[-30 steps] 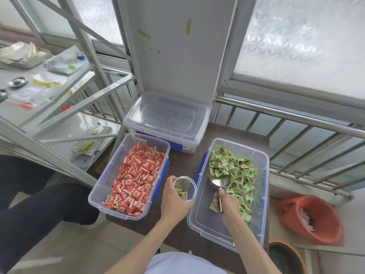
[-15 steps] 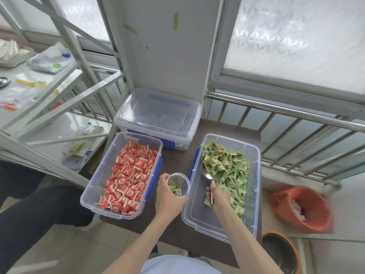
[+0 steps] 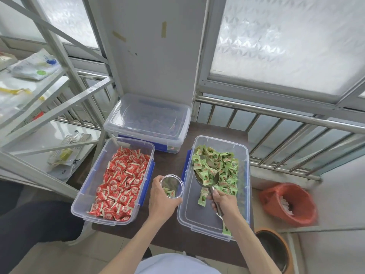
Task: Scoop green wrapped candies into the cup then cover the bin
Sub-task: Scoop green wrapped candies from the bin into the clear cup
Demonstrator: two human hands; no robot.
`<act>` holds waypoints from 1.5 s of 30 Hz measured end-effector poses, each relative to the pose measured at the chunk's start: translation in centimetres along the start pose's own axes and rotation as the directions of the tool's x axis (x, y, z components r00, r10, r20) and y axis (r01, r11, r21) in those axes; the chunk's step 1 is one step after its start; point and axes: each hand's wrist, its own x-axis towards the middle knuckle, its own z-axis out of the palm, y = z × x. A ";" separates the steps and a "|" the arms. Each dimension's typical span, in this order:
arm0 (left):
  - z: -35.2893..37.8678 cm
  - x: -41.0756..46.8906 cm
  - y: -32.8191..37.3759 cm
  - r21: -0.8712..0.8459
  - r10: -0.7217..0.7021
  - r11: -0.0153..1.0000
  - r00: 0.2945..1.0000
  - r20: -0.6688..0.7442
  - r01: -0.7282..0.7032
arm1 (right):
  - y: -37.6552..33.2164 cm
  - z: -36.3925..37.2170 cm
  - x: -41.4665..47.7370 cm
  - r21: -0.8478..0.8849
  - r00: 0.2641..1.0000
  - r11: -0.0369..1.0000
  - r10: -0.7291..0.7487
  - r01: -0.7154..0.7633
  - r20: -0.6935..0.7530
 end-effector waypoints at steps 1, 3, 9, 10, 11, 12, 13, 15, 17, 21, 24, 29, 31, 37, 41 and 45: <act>-0.2 0.0 -0.1 -0.012 0.010 1.000 1.000 -0.005 -0.010 | -0.4 -0.4 -0.4 -0.012 0.999 1.000 -0.014 0.014 0.031; -0.6 0.0 -0.1 -0.020 0.028 0.999 0.999 -0.020 -0.028 | -1.3 -1.5 -1.0 -0.059 0.995 0.997 -0.051 0.056 0.087; -1.7 0.2 0.6 0.007 0.106 0.994 0.994 -0.038 -0.105 | -5.1 -4.8 -2.4 -0.364 0.930 0.906 -0.076 0.215 0.359; -1.8 0.1 0.8 0.005 0.137 0.991 0.990 -0.032 -0.137 | -5.9 -5.2 -2.6 -0.410 0.915 0.880 -0.064 0.240 0.397; -1.9 0.0 1.1 0.003 0.174 0.985 0.984 -0.028 -0.174 | -6.8 -5.4 -3.1 -0.458 0.902 0.848 -0.052 0.267 0.428; -1.9 -0.1 1.4 0.003 0.207 0.978 0.978 -0.026 -0.207 | -7.7 -5.5 -3.5 -0.511 0.893 0.807 -0.043 0.296 0.449; -2.0 -0.3 1.7 0.007 0.234 0.972 0.972 -0.023 -0.234 | -8.6 -5.5 -3.9 -0.563 0.888 0.763 -0.033 0.319 0.458; -2.1 -0.7 2.4 0.028 0.269 0.963 0.963 -0.021 -0.269 | -10.4 -5.0 -5.1 -0.651 0.896 0.684 -0.011 0.331 0.444; -2.0 -1.0 2.8 0.081 0.315 0.946 0.949 -0.019 -0.313 | -12.2 -4.1 -6.3 -0.725 0.907 0.600 -0.001 0.338 0.422; -1.8 -1.6 3.6 0.178 0.390 0.906 0.921 0.003 -0.384 | -15.0 -1.6 -7.9 -0.862 0.920 0.343 -0.017 0.373 0.391; -1.9 -1.7 3.8 0.180 0.377 0.911 0.926 0.008 -0.372 | -16.4 0.5 -8.8 -0.909 0.928 0.193 -0.031 0.369 0.370; -2.2 -1.6 3.6 0.151 0.343 0.928 0.939 0.021 -0.342 | -17.9 3.0 -9.5 -0.926 0.929 0.079 -0.040 0.369 0.367; -2.3 -1.6 3.5 0.117 0.321 0.939 0.947 0.025 -0.322 | -18.1 3.7 -9.6 -0.929 0.931 0.060 -0.049 0.364 0.362; -2.0 -1.1 2.4 0.102 0.281 0.954 0.960 0.018 -0.281 | -18.5 3.6 -11.2 -0.929 0.917 -0.043 -0.145 0.369 0.371; -1.3 -0.8 1.8 0.085 0.238 0.968 0.971 0.000 -0.237 | -18.9 0.3 -13.0 -0.924 0.914 0.079 -0.200 0.374 0.353; -0.8 -0.7 1.2 0.035 0.160 0.987 0.987 -0.030 -0.159 | -15.8 -3.5 -13.5 -0.814 0.966 0.519 -0.149 0.259 0.213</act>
